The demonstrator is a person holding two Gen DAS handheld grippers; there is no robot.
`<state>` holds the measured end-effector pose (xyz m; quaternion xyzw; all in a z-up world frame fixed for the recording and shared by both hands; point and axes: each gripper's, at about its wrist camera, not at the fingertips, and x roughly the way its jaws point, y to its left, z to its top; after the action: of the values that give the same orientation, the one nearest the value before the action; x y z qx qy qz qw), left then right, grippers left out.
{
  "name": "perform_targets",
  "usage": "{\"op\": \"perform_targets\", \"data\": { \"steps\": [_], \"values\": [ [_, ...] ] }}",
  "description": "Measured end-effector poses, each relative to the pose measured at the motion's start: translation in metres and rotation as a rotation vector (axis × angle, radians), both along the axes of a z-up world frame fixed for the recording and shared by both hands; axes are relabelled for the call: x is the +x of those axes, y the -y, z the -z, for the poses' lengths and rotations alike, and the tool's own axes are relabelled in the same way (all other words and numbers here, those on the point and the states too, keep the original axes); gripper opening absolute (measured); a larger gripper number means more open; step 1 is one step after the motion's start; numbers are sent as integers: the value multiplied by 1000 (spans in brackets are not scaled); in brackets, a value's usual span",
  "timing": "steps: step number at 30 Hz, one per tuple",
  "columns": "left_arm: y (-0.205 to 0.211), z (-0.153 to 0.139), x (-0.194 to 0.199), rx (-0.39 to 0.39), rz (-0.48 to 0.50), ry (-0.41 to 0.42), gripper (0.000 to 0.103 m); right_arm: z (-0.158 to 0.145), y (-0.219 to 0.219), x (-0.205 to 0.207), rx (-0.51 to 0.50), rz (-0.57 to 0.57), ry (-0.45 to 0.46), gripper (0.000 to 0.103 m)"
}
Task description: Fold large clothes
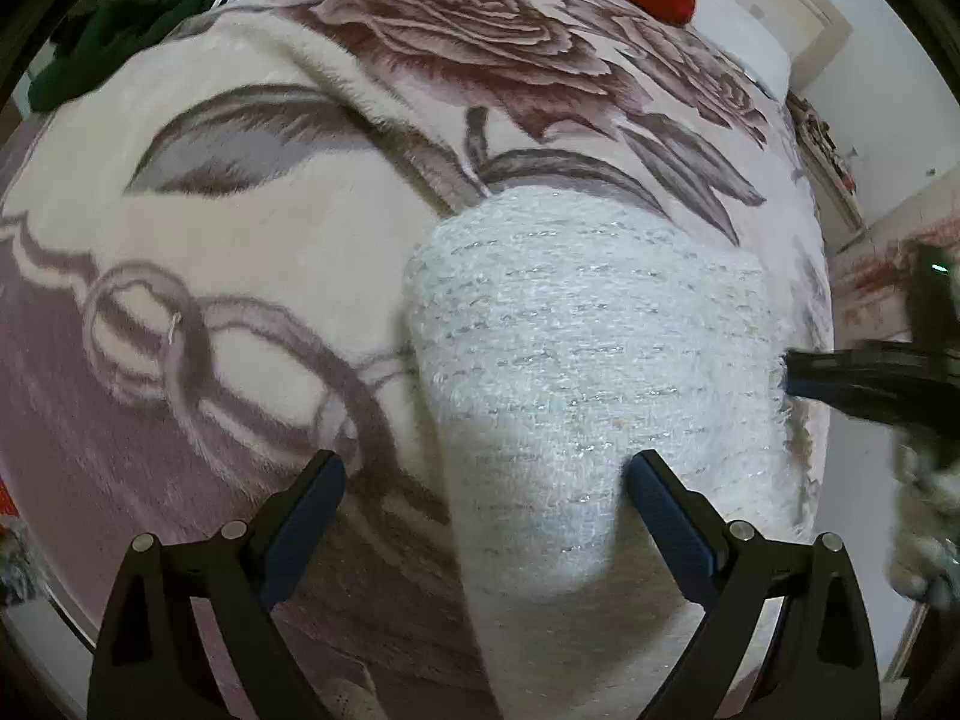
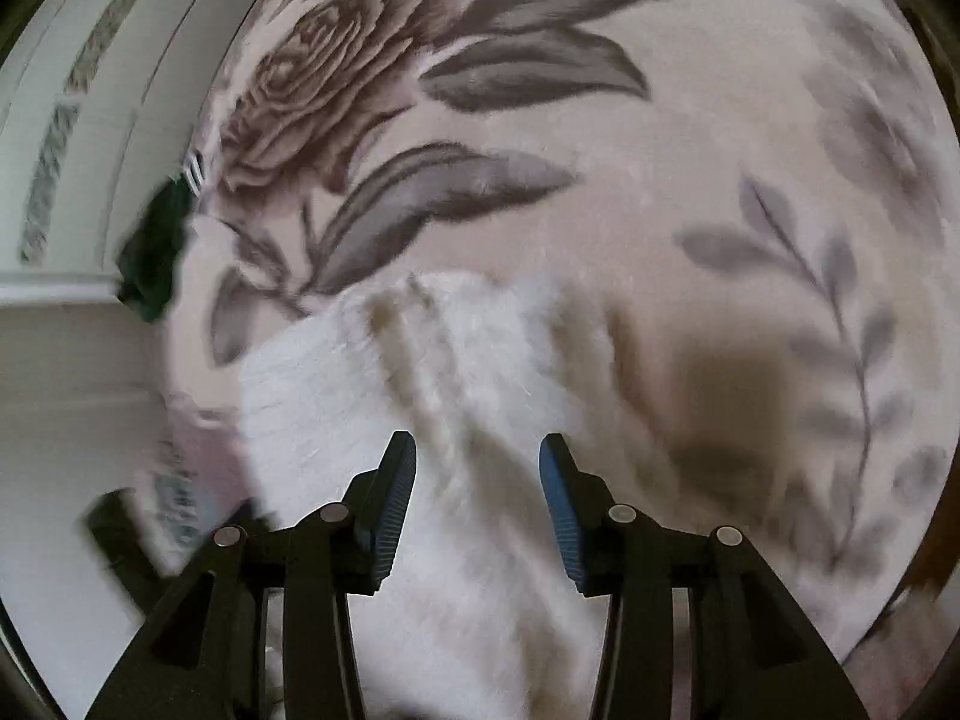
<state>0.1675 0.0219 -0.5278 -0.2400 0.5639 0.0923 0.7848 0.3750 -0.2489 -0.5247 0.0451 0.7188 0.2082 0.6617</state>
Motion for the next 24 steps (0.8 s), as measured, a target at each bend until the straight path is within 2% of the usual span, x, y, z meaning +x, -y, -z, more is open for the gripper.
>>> {"op": "perform_targets", "data": {
  "steps": [1,3,5,6,7,9,10,12,15,16,17,18,21,23,24],
  "values": [
    [0,0,0,4,4,-1,98,20,-9,4,-55,-12,-12,17],
    [-1,0,3,6,12,-5,98,38,-14,12,-97,-10,-37,16],
    [0,-1,4,21,16,-7,98,19,-8,14,-77,21,-35,16],
    [1,-1,4,28,21,-13,98,2,2,10,-30,43,-37,17],
    [1,0,4,29,21,-15,98,-8,13,5,0,65,-46,20],
    [0,-1,2,19,17,-14,98,-26,43,-10,36,136,-70,53],
    [0,-1,2,17,16,-16,98,-29,60,-20,39,171,-89,58],
    [2,-2,0,15,17,-18,98,-20,82,-40,48,202,-176,59],
    [8,-2,-1,11,32,-16,98,10,88,-67,76,207,-316,59],
    [10,-2,-1,13,38,-17,98,23,84,-75,90,206,-355,56],
    [12,0,-1,15,46,-20,98,33,81,-83,93,215,-372,27],
    [14,0,-1,17,56,-24,98,36,78,-89,56,220,-346,16],
    [19,1,0,26,89,-21,98,2,77,-87,51,217,-131,12],
    [20,0,2,26,95,-19,98,5,81,-83,34,208,-138,13],
    [21,-1,4,35,102,-23,98,7,83,-78,-6,209,-162,13]
  ]
}}
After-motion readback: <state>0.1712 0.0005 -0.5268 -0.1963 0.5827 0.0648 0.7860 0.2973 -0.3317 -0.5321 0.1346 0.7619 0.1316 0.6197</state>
